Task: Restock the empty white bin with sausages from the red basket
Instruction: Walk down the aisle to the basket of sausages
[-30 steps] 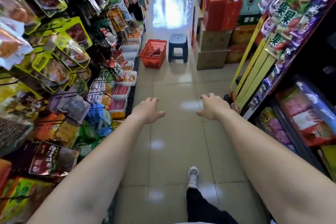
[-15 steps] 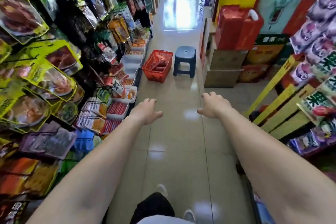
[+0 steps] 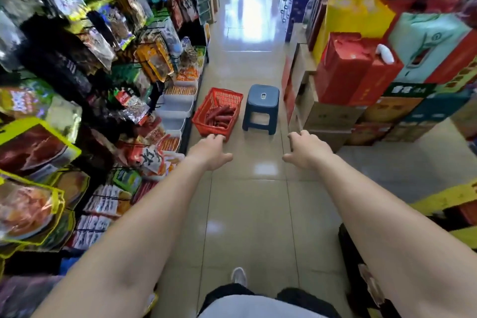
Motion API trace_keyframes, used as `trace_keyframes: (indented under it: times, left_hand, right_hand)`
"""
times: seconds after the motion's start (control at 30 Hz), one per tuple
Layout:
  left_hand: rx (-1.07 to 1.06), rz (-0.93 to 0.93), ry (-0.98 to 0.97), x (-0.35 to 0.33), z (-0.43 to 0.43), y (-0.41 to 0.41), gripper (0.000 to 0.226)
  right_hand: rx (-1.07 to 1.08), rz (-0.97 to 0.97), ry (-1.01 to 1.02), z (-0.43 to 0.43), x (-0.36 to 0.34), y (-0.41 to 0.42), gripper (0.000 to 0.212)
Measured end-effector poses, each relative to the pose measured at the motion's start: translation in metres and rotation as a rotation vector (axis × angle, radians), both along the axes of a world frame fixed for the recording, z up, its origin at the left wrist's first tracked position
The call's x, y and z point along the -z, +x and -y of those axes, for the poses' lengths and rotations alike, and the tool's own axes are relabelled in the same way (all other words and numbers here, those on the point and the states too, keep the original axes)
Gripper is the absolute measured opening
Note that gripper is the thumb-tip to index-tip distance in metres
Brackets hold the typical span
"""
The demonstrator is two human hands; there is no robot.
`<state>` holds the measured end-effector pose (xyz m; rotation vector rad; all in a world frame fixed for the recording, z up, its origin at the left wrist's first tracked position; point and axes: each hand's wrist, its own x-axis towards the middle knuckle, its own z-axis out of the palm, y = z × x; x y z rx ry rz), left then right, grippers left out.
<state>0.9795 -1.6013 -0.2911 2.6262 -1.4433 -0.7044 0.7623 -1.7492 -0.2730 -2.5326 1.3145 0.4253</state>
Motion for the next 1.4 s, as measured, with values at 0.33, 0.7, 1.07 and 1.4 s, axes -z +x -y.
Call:
trace_keyframes:
  times: [0.33, 0.7, 1.07, 1.4]
  left_hand:
    - [0.043, -0.037, 0.027, 0.026, 0.202, 0.116, 0.075]
    - [-0.049, -0.042, 0.067, 0.028, 0.44, 0.239, 0.069]
    - [-0.104, -0.11, 0.097, 0.064, 0.619, 0.387, 0.072]
    - [-0.168, -0.185, 0.029, 0.049, 0.765, 0.574, 0.068]
  right_hand:
    - [0.051, -0.013, 0.047, 0.189, 0.033, 0.103, 0.067]
    - [0.043, -0.019, 0.074, 0.465, 0.049, 0.225, 0.069]
    - [-0.02, -0.063, 0.045, 0.664, 0.073, 0.397, 0.066]
    - [-0.116, -0.127, 0.039, 0.81, 0.025, 0.593, 0.073]
